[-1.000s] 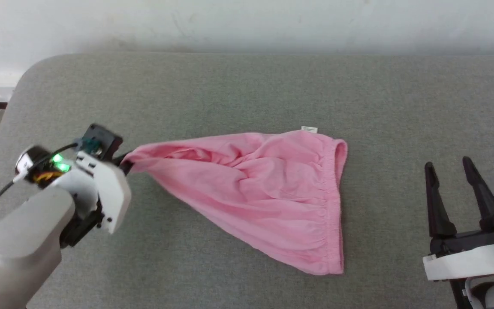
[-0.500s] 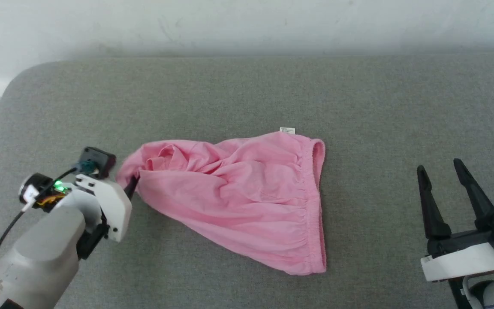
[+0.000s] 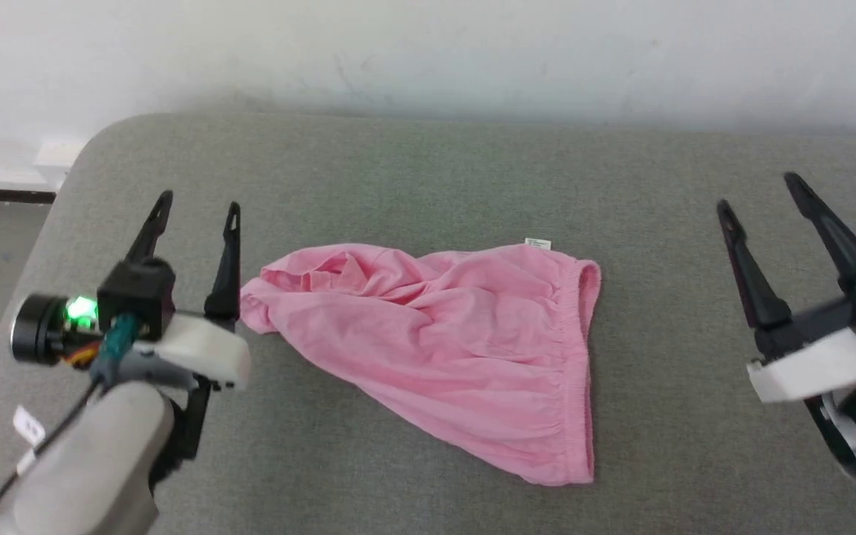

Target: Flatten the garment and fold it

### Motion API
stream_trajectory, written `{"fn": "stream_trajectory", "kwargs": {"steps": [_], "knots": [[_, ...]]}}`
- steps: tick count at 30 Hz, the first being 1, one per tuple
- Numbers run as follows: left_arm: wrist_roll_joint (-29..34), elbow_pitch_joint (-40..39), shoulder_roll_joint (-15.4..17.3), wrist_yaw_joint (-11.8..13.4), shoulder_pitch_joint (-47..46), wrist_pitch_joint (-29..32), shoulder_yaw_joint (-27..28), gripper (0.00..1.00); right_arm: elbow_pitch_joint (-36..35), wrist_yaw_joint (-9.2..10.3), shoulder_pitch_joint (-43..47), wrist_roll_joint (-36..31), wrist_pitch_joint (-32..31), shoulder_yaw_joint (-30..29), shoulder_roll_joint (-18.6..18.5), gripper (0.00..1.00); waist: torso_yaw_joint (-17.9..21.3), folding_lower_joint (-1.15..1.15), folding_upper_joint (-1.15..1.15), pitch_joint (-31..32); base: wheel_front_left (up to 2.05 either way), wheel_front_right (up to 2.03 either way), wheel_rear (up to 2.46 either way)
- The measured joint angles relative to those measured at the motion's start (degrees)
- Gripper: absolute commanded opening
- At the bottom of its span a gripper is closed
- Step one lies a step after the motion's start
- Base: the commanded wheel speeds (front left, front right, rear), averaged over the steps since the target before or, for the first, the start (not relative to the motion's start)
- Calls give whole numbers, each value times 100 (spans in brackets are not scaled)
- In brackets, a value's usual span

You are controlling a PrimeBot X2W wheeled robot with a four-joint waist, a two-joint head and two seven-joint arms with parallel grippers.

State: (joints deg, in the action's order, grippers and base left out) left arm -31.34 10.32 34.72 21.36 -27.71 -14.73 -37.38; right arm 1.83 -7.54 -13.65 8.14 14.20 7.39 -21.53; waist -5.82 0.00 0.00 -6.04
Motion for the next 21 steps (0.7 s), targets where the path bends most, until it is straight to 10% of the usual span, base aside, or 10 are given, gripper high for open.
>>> {"fn": "stream_trajectory", "kwargs": {"steps": [11,21], "knots": [[1528,-1370,-1091,538,1784,0,1724,100,781,-1,-2171,2015,-2715,2983,-1557,100,-203,1,0,-204,0,0,0],[2111,-1414,-2076,-77,2019,0,2384,100,1592,0,-4091,3548,-4983,4797,-1790,100,-459,1,0,-670,0,0,0]]}}
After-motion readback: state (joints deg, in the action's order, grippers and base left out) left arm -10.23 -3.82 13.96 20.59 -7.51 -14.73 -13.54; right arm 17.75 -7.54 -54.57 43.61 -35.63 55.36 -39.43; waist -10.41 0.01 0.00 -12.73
